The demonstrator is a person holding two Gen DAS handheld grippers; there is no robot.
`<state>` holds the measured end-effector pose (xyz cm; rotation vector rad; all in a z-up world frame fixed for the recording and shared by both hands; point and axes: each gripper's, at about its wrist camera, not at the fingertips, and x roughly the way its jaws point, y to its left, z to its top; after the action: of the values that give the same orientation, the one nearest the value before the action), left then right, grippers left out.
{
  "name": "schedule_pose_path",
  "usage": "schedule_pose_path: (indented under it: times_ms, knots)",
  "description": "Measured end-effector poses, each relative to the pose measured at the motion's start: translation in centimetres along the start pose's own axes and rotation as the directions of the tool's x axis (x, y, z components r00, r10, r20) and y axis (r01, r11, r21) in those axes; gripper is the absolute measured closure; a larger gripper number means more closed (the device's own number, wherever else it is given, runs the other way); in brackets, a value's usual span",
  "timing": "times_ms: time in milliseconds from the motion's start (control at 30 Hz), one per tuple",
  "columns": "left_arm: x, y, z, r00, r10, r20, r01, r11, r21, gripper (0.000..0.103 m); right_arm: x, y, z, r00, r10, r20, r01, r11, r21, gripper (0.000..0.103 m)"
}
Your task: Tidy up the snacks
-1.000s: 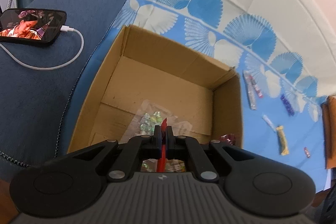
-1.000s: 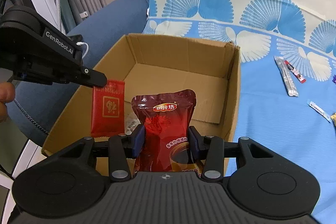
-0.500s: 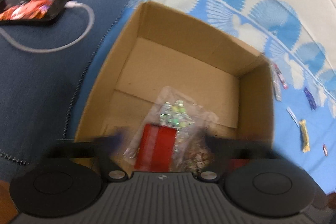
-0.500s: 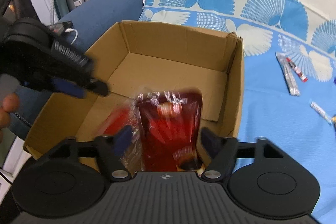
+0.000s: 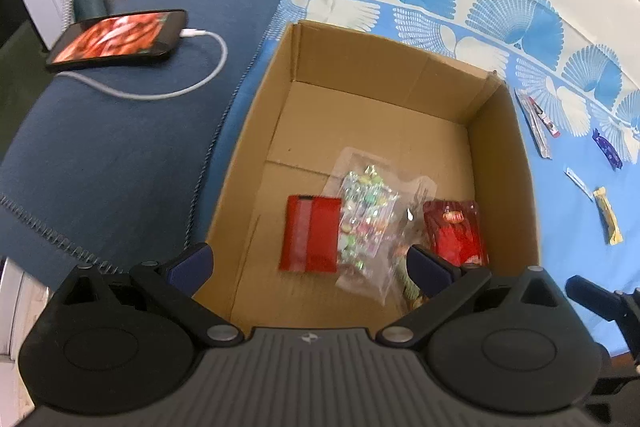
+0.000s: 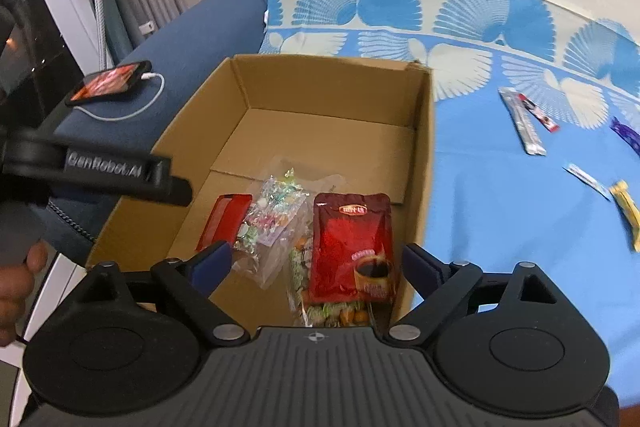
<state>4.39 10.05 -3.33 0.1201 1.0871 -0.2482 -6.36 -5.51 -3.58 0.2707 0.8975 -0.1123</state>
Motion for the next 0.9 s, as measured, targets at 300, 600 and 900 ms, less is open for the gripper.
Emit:
schedule_pose_path:
  times_ms: [300, 600, 900]
  knots:
    - [-3.9, -0.1, -2.8, 0.999, 0.004, 0.043, -0.004, 1.000, -0.018, 0.000, -4.4, 0.8, -1.9, 0.996, -0.032, 0.084, 0.031, 0.999, 0.015, 0.008]
    - [-7.1, -0.5, -4.4, 0.995, -0.011, 0.102, 0.013, 1.000, -0.019, 0.000, -7.9, 2.0, -2.9, 0.988, -0.033, 0.149, 0.036, 0.999, -0.019, 0.007]
    - [-9.5, -0.3, -5.5, 0.988, -0.015, 0.153, 0.020, 0.999, -0.028, 0.000, -10.4, 2.2, -3.9, 0.980, -0.041, 0.197, 0.045, 0.999, -0.015, 0.007]
